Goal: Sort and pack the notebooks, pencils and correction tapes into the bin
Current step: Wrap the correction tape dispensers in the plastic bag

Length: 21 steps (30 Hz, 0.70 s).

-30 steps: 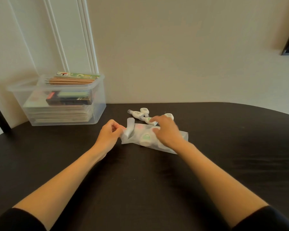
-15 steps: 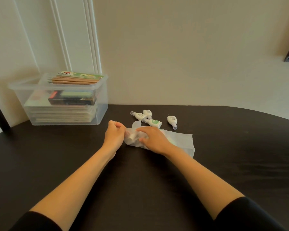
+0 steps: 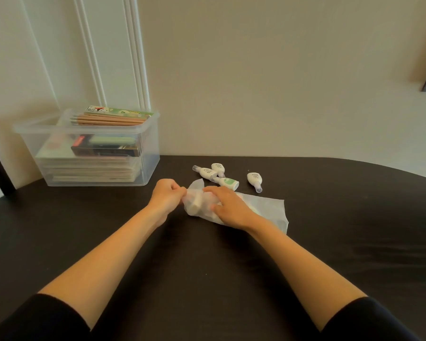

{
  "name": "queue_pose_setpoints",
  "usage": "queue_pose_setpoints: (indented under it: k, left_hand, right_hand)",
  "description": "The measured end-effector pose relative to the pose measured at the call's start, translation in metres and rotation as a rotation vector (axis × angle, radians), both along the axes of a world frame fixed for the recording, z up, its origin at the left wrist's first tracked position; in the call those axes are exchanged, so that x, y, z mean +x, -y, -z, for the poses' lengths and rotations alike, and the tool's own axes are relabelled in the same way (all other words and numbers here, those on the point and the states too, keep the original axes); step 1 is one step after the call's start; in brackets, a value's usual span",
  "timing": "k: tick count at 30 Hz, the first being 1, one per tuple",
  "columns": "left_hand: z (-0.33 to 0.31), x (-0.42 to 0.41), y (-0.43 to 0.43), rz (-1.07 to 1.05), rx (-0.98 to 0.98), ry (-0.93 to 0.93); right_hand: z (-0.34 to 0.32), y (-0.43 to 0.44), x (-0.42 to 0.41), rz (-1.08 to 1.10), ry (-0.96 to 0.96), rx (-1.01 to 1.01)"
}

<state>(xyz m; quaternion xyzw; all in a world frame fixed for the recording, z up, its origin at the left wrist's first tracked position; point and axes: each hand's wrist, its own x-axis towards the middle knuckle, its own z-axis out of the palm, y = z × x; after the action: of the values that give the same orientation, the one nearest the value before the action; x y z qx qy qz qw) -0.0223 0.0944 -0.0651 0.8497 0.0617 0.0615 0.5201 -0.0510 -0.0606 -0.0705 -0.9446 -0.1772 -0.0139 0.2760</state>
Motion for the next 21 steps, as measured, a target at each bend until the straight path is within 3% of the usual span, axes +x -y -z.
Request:
queue_pose_setpoints:
  k: [2, 4, 7, 9, 15, 21]
  left_hand:
    - [0.005, 0.002, 0.000, -0.066, -0.314, -0.087]
    - [0.009, 0.004, 0.002, -0.102, -0.456, -0.137]
    - [0.015, 0.010, -0.002, -0.170, -0.184, -0.123]
    - [0.012, 0.011, -0.003, -0.155, 0.023, -0.105]
    - [-0.001, 0.006, 0.002, 0.083, 0.138, -0.264]
    - [-0.003, 0.007, 0.014, 0.160, 0.273, -0.297]
  right_hand:
    - [0.001, 0.001, -0.001, -0.036, 0.004, 0.011]
    - [0.002, 0.000, -0.002, -0.024, -0.006, 0.052]
    - [0.004, 0.000, 0.001, 0.013, -0.043, 0.174]
    - [0.005, 0.000, 0.002, 0.053, -0.058, 0.154]
    - [0.005, 0.007, 0.007, 0.090, -0.103, 0.220]
    - [0.018, 0.019, 0.006, 0.154, 0.099, -0.056]
